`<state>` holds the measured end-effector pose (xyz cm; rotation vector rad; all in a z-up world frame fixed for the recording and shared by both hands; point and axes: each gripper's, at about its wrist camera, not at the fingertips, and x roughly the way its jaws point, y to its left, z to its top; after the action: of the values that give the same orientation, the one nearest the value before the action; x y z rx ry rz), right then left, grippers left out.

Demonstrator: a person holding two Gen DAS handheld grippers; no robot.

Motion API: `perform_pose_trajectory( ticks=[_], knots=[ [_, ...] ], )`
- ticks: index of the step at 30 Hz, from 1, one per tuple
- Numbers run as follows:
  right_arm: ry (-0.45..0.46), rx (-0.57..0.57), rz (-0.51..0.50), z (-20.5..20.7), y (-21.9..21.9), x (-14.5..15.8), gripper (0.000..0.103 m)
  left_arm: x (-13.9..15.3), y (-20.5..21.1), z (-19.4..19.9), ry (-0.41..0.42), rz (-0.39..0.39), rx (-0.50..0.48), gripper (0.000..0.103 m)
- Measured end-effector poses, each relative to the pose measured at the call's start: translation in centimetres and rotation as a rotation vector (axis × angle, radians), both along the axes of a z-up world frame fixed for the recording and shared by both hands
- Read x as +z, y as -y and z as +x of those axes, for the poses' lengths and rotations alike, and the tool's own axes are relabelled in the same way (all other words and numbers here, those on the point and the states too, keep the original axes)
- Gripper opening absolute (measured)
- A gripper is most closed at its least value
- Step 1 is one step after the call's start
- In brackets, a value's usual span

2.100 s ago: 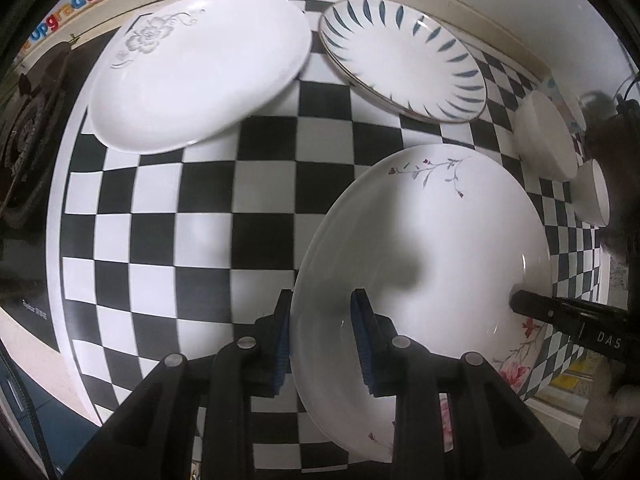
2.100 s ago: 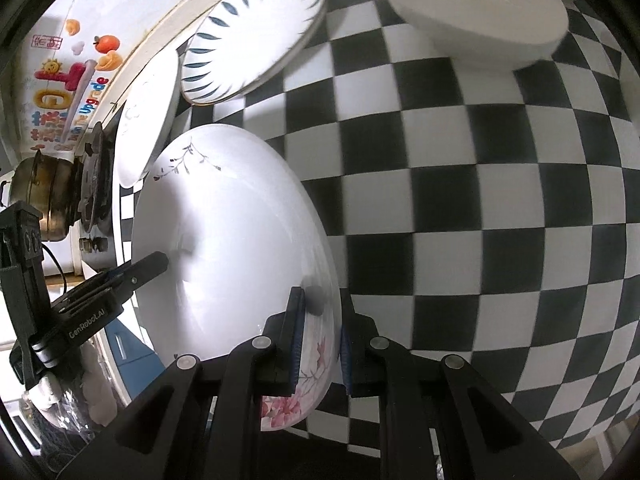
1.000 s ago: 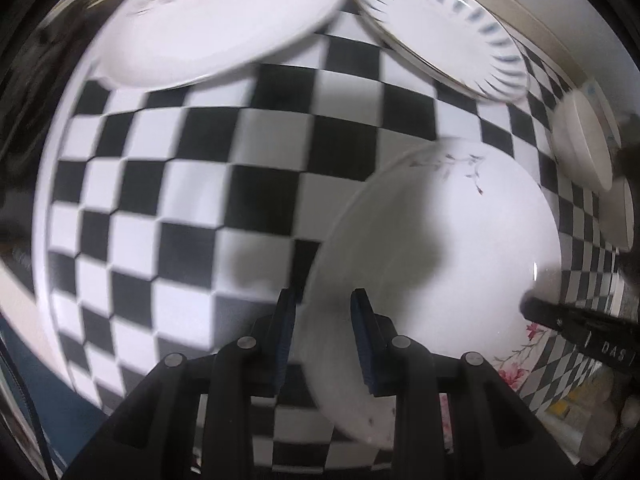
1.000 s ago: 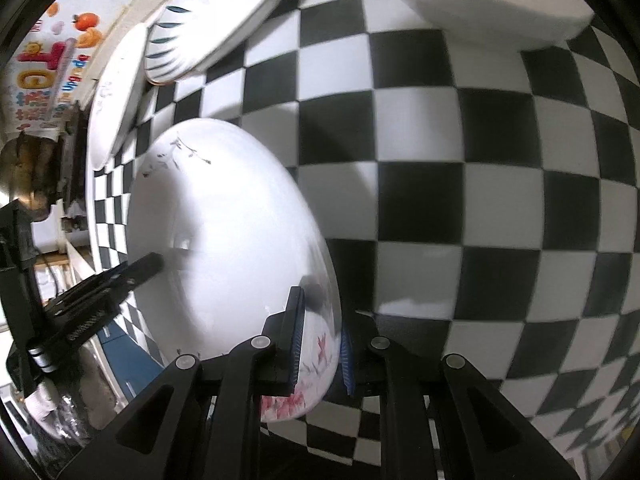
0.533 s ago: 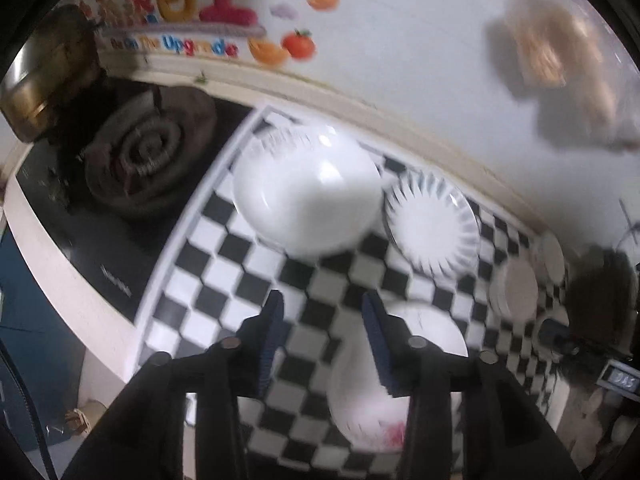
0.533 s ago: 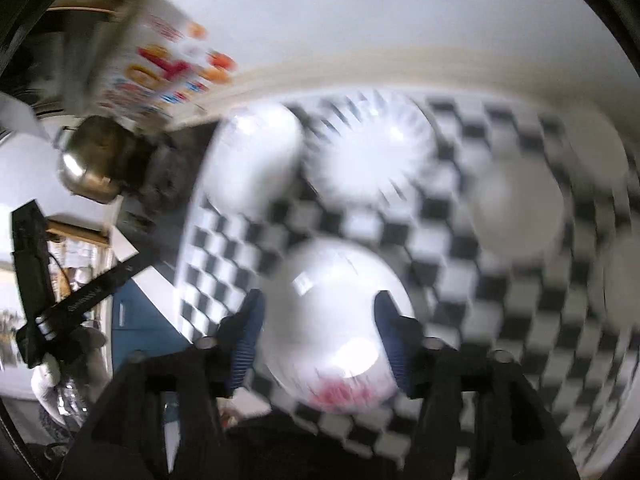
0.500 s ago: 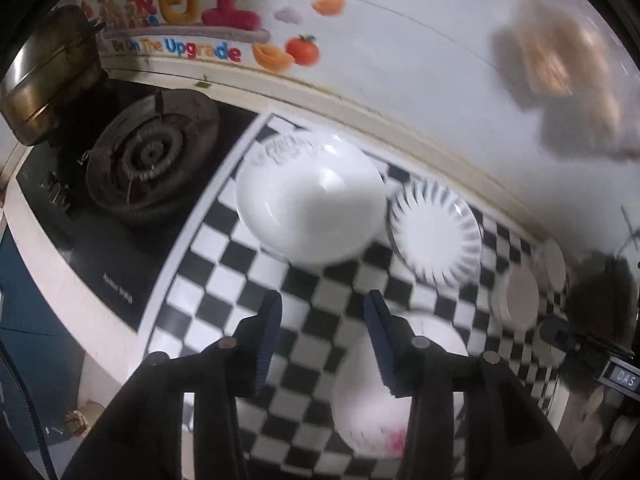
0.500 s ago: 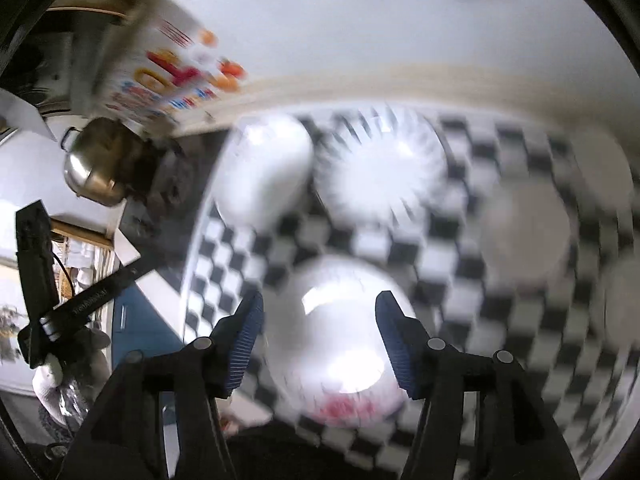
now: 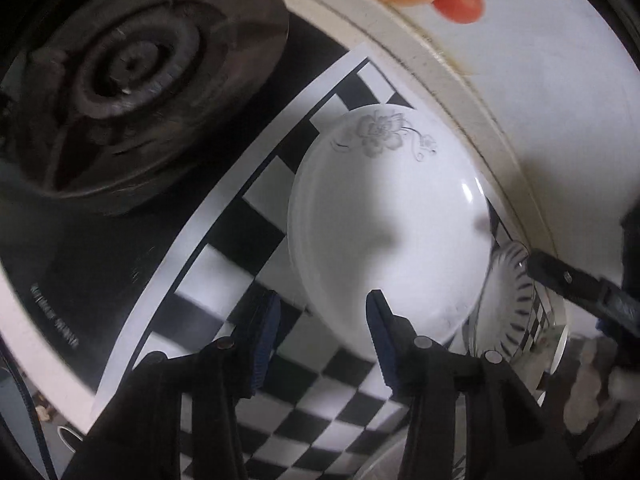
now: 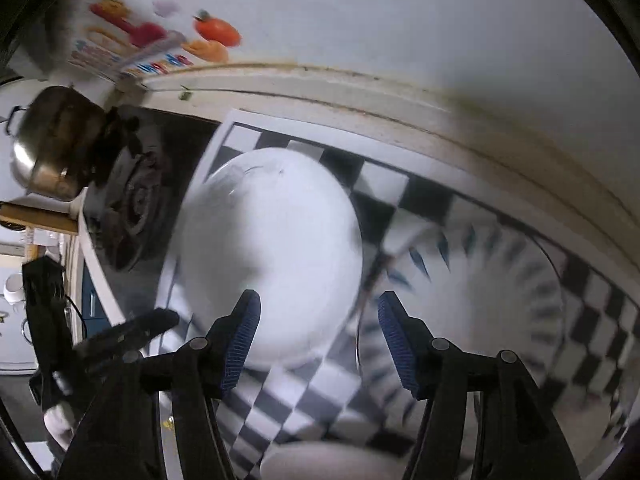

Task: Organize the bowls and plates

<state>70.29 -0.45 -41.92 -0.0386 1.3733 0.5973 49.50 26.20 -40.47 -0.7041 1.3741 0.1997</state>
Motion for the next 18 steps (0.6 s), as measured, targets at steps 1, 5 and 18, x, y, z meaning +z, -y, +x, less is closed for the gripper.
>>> perform_pose_trajectory(
  ticks=[1,5,18],
  knots=[
    [-0.014,0.003,-0.017,1.1,-0.7,-0.8,0.064,-0.5,-0.1,0.4,-0.005,-0.004,-0.002,0.042],
    [-0.041,0.022,-0.069,4.6,-2.5,-3.5,0.063,-2.8,-0.1,1.8,-0.037,-0.027,-0.008,0.041],
    [-0.134,0.086,-0.086,7.5,-4.6,-7.5,0.024,-3.9,0.8,4.0,-0.012,0.026,-0.048,0.031]
  ],
)
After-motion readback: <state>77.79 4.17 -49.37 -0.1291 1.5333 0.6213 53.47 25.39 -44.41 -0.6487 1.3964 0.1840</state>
